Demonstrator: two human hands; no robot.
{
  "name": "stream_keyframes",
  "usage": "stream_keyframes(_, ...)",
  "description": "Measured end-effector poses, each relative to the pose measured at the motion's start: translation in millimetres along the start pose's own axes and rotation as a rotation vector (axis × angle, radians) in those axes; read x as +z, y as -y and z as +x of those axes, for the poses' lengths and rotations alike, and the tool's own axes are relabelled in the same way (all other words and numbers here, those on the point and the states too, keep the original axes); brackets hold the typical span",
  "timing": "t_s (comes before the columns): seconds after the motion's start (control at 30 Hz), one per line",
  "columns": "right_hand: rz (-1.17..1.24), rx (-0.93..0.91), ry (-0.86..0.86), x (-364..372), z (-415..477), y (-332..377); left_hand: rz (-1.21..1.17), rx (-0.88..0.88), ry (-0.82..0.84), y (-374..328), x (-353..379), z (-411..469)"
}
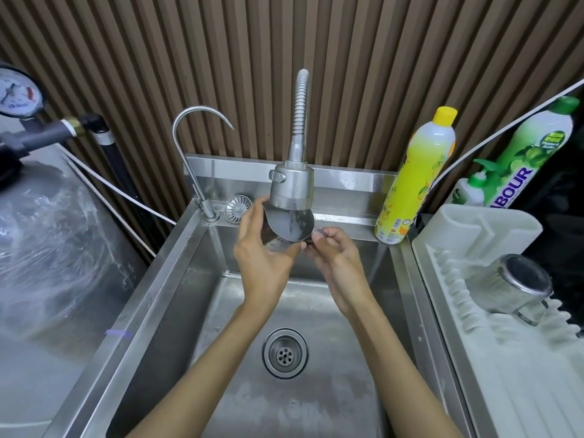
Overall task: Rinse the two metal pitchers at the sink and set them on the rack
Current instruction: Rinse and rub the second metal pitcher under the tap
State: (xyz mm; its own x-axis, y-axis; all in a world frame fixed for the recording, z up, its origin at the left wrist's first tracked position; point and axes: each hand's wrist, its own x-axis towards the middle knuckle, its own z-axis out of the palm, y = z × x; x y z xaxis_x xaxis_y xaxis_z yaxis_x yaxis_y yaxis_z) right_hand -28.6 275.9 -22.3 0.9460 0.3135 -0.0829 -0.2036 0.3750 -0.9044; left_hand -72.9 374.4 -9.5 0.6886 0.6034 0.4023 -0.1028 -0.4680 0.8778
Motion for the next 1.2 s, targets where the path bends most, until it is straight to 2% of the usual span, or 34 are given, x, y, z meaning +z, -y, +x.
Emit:
stream_keyframes(0.17,-0.249,0.004,-0.021,-2,-8,5,0.13,0.023,-0.003,-1,-6,-4)
stream_keyframes(0.33,-0.623,-0.054,-0.158,-2,-8,26,0.14,-0.169,0.1,8,-6,-6)
stream_keyframes(0.43,-1.044,-0.2,-0.228,3,-14,42,0.003,-0.282,0.252,12,-5,-9)
stream_keyframes(0.5,-1.187,-0.293,-0.245,6,-22,49,-0.184,-0.358,0.347,17,-2,-7)
stream_keyframes(0.57,-1.139,-0.331,-0.241,7,-25,48,-0.29,-0.383,0.373,19,2,-4)
stream_keyframes(0.7,-0.63,-0.245,-0.178,2,-18,33,-0.394,-0.313,0.255,18,11,7)
stream_keyframes(0.77,-0.408,-0.194,-0.105,1,-12,25,-0.351,-0.238,0.172,18,13,11)
stream_keyframes(0.87,-0.236,-0.128,-0.014,-4,-2,10,-0.18,-0.07,0.079,13,6,8)
stream_keyframes(1.0,-0.137,-0.071,-0.009,-3,-2,6,-0.075,0.066,0.036,5,-5,6)
stream_keyframes(1.2,-0.342,-0.056,-0.089,1,-12,22,0.044,-0.024,-0.013,0,-8,1)
